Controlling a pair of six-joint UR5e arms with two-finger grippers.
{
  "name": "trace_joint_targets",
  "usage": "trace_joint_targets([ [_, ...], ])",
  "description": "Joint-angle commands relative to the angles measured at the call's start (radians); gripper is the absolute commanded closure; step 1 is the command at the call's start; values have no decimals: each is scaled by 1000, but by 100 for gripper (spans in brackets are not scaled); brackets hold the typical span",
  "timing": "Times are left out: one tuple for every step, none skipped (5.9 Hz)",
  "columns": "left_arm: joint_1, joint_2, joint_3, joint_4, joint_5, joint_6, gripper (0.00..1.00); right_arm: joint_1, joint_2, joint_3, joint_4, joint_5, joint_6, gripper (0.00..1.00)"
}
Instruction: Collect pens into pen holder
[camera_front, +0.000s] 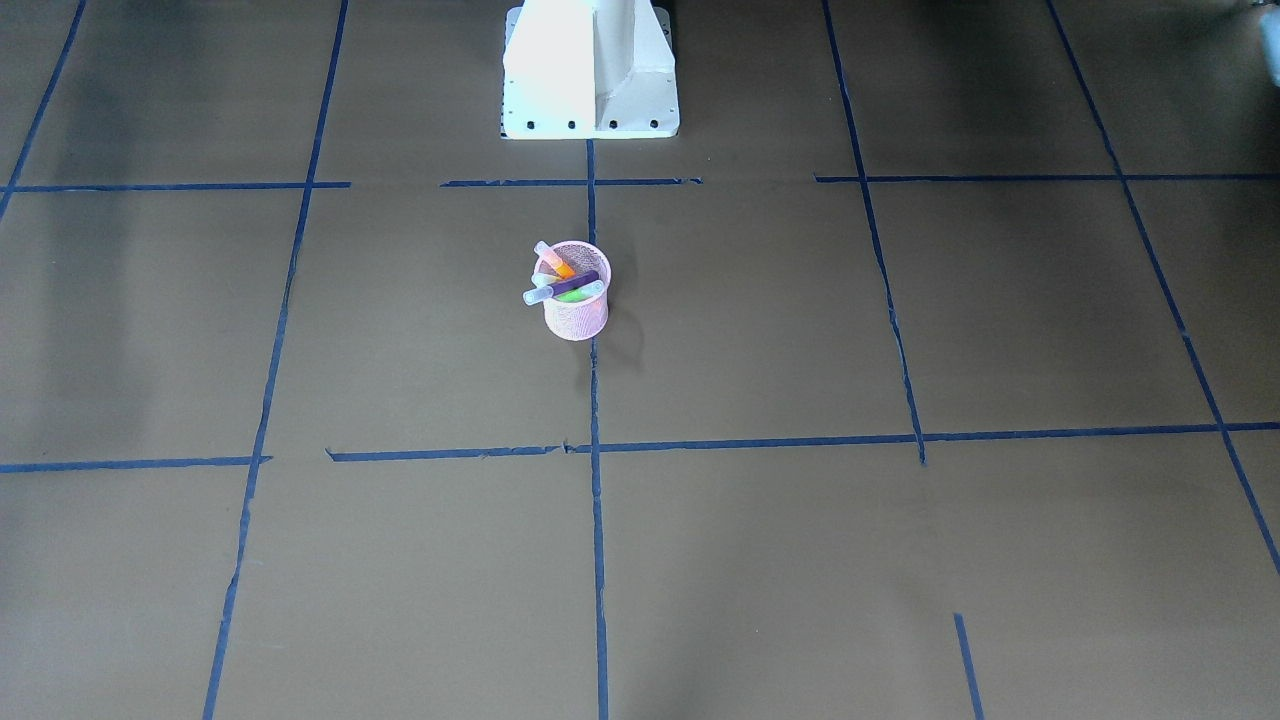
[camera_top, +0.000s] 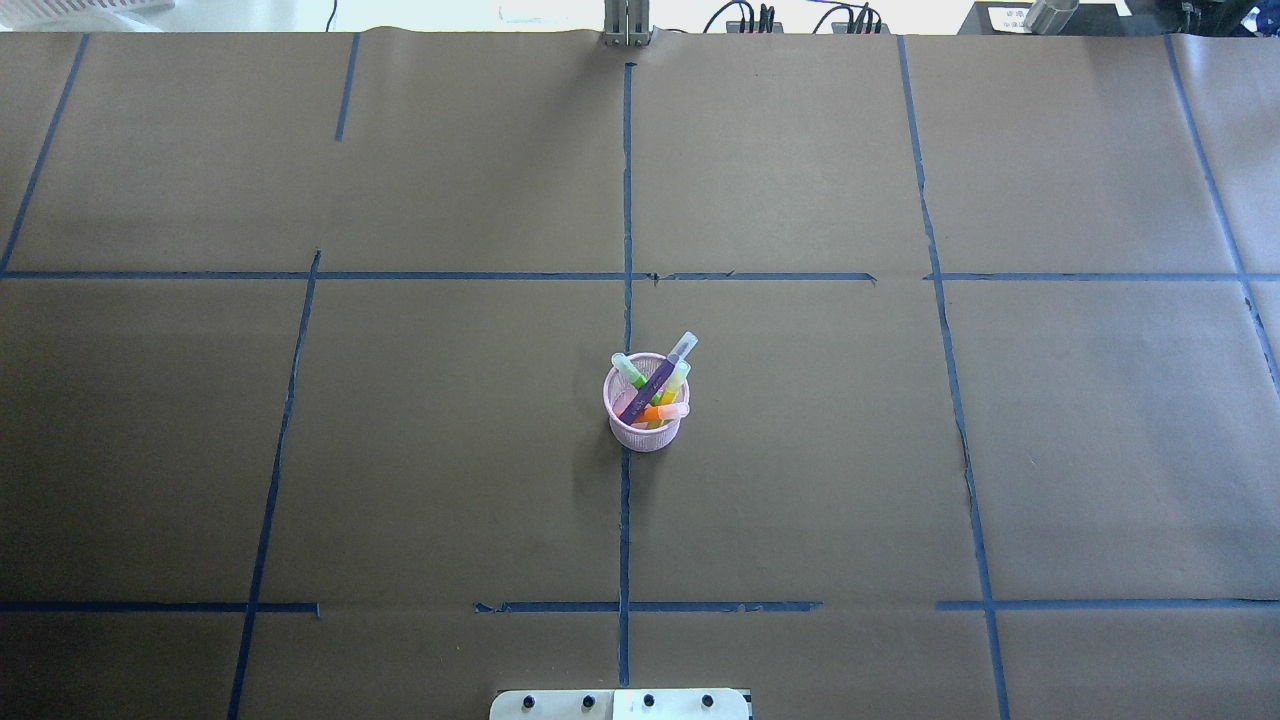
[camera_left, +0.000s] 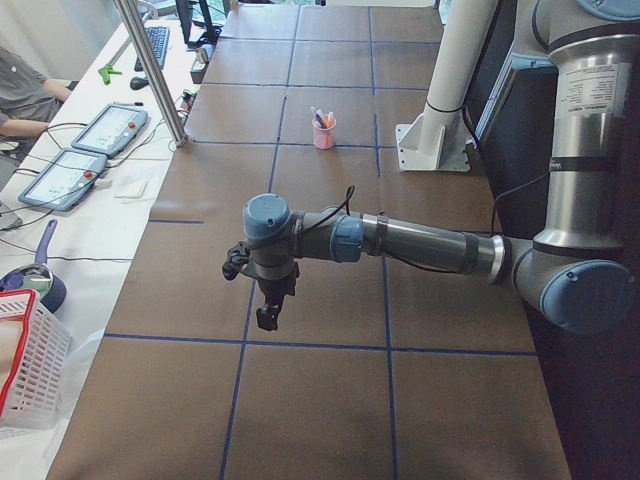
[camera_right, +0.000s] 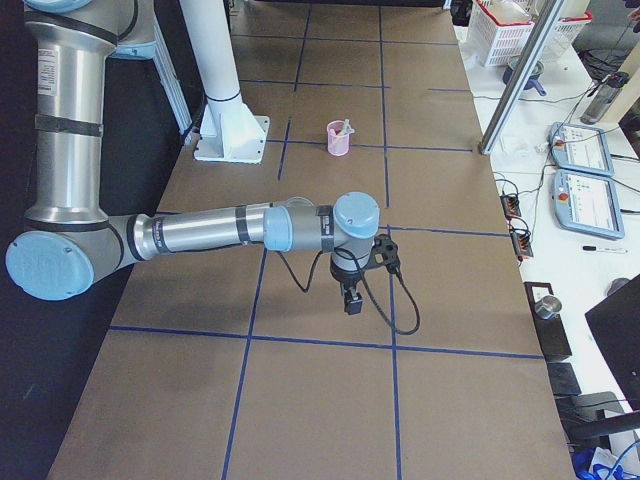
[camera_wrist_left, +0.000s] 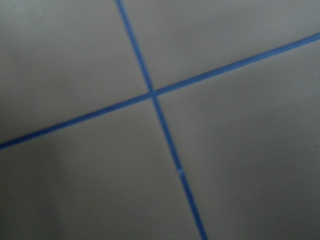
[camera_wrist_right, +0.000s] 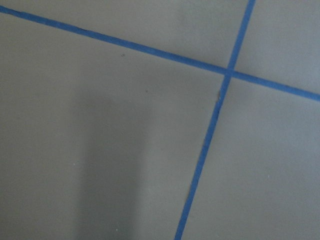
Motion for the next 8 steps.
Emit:
trace_joint_targets([
  [-35,98,29,-4,-22,14,0,32,-65,-15,1,-4,8,0],
  [-35,95,50,-7,-25,9,0,32,-69,-19,1,-2,15,0],
  [-35,93,31,-1,-27,9,0,32,-68,-22,3,-2,15,0],
  [-31,83,24,-7,-25,11,0,32,-70,-22,3,-1,15,0],
  [-28,81,23,-7,-24,14,0,32,-70,-22,3,-1,15,0],
  [-28,83,11,-6,-33,18,0,32,-70,-22,3,1,15,0],
  [-28,84,10,-6,-33,18,0,32,-70,-22,3,2,15,0],
  [-28,87,20,-6,-33,18,0,32,-73,-22,1,4,12,0],
])
